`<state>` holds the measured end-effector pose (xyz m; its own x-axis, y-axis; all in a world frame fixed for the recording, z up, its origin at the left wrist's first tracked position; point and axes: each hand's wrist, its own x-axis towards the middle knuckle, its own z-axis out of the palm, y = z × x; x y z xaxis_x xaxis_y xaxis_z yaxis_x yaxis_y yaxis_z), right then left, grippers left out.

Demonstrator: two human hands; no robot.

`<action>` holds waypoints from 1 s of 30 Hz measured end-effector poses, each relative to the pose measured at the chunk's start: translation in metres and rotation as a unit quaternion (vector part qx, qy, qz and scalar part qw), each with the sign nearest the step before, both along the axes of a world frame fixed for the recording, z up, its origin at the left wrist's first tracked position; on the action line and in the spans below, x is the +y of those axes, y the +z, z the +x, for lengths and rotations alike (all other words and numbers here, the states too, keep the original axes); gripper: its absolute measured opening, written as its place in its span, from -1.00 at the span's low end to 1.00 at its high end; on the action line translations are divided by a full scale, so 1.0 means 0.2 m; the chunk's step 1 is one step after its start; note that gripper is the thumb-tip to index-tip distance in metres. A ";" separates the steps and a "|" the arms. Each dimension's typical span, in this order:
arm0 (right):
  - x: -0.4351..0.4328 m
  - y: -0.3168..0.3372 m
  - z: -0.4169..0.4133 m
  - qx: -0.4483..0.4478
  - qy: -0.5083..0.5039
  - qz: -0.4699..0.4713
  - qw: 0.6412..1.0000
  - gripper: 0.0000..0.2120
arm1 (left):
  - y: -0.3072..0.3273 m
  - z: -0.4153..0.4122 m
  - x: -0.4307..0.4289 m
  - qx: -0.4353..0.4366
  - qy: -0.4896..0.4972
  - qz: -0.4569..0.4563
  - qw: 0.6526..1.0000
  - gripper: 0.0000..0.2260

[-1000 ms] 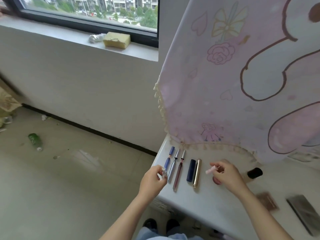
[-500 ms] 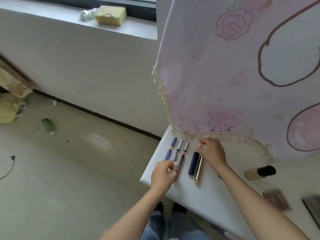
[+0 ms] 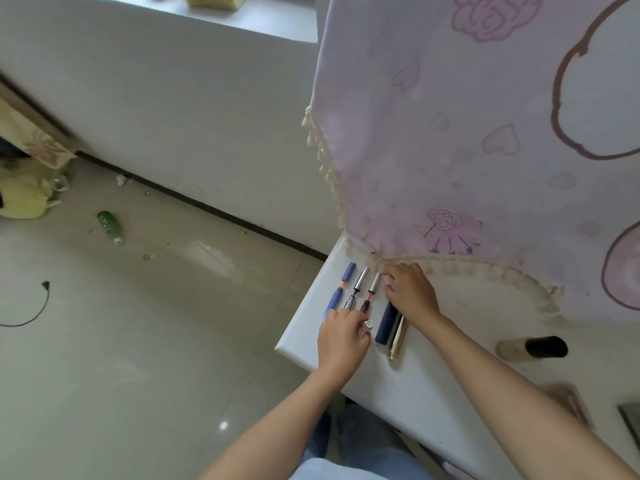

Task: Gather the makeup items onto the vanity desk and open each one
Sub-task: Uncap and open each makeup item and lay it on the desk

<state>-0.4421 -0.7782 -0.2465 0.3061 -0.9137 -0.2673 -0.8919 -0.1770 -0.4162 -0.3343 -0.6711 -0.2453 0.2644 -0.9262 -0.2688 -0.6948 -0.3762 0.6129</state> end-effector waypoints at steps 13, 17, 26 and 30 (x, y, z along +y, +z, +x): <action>0.11 0.00 -0.13 -0.005 -0.071 0.034 0.997 -0.71 | -0.10 -0.02 0.01 -0.053 -0.018 0.010 0.998 -0.81; 0.13 0.01 -0.13 0.027 -0.058 0.045 0.997 -0.70 | -0.10 -0.03 0.01 -0.052 -0.023 -0.003 0.998 -0.80; 0.14 0.03 -0.09 0.088 -0.010 0.029 0.996 -0.68 | -0.08 0.00 0.10 -0.085 -0.003 -0.063 0.994 -0.91; 0.13 0.03 -0.09 0.096 0.002 0.024 0.995 -0.69 | -0.09 -0.02 0.16 -0.098 -0.048 -0.061 0.992 -0.78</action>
<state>-0.4600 -0.7513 -0.2405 0.2482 -0.8977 -0.3640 -0.9552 -0.1641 -0.2464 -0.3374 -0.6384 -0.2630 0.2097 -0.9720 -0.1064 -0.8337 -0.2346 0.4999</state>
